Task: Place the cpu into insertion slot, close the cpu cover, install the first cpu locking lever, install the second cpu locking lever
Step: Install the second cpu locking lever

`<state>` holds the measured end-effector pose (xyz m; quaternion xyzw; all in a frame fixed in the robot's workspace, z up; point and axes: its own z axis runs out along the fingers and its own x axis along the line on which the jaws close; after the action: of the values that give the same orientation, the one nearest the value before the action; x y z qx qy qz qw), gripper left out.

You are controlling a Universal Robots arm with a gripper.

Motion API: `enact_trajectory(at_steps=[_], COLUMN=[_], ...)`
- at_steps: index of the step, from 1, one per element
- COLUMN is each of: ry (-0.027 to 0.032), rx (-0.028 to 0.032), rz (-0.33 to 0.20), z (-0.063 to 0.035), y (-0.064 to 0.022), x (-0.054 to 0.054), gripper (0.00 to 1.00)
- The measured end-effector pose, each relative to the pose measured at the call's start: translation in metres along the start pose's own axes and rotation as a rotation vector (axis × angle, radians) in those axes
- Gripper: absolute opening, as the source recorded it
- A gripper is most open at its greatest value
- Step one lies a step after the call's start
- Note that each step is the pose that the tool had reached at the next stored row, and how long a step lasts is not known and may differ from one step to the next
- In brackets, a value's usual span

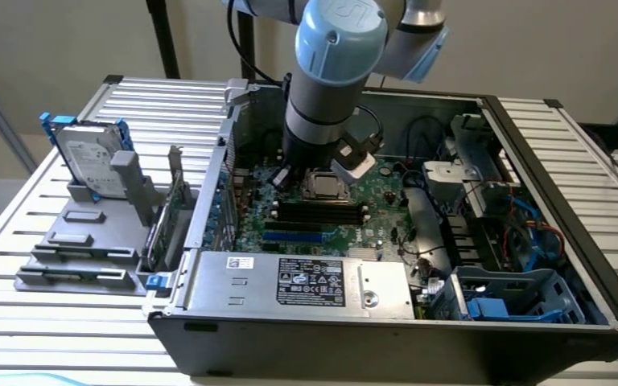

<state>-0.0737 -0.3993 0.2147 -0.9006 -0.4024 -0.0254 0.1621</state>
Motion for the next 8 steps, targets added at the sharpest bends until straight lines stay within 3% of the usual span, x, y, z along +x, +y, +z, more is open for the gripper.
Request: enact_trajectory(at_steps=[8], ry=[0.0000], rx=[0.0000], rz=[0.000], z=[0.0000], y=[0.0000], x=[0.0000], gripper=[0.11])
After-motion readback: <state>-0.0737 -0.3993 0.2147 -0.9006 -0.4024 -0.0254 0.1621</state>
